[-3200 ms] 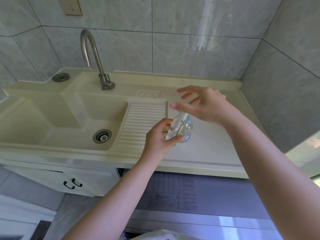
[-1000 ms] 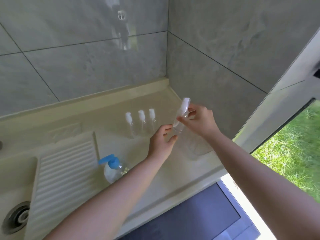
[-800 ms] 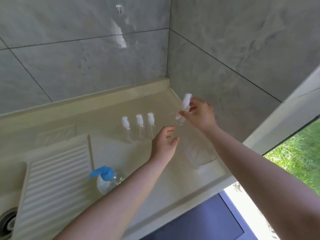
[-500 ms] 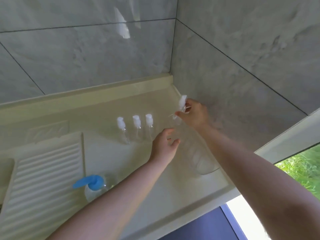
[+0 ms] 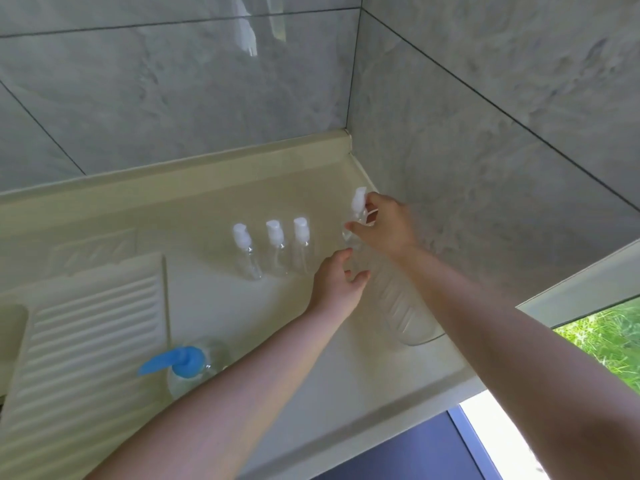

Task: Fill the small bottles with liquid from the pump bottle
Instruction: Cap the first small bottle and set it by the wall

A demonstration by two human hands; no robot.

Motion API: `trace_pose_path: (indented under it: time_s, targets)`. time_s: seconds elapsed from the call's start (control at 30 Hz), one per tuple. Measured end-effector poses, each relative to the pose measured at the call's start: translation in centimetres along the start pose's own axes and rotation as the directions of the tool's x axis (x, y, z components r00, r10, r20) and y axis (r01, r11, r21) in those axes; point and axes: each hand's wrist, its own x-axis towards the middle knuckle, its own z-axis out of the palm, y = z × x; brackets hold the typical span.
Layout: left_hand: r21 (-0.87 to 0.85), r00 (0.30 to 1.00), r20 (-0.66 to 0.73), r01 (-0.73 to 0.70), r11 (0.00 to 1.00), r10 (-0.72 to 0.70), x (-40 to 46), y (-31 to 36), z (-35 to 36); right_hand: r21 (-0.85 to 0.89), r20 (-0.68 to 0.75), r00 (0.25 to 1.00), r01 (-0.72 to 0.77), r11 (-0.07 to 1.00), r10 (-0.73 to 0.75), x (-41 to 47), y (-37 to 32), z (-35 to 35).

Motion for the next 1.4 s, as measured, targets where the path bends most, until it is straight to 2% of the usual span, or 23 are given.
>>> trace_pose_path:
  time_s: [0.5,0.7,0.83,0.97,1.4]
  targets:
    - [0.004,1.000,0.008,-0.011,1.000,0.011,-1.6,1.4,-1.4,-0.054,0.087,0.994,-0.056,0.997,0.060,-0.6,-0.4,-0.6]
    - [0.006,1.000,-0.010,-0.029,1.000,0.029,-2.7,2.4,-1.9,0.017,0.092,0.993,-0.073,0.997,0.071,-1.0,-0.8,-1.1]
    - [0.006,0.999,-0.010,-0.037,0.999,0.037,-3.3,2.7,-2.1,0.004,0.060,0.996,-0.066,0.998,0.065,-0.9,-0.8,-1.0]
    - [0.024,0.999,-0.022,-0.029,0.999,0.029,-3.4,2.4,-2.3,-0.083,0.042,0.998,-0.045,0.996,0.048,-1.0,-0.7,-1.1]
    - [0.027,1.000,-0.021,-0.012,1.000,0.012,-3.2,2.2,-2.6,-0.083,0.058,0.997,-0.039,0.996,0.044,-1.0,-1.2,-0.6]
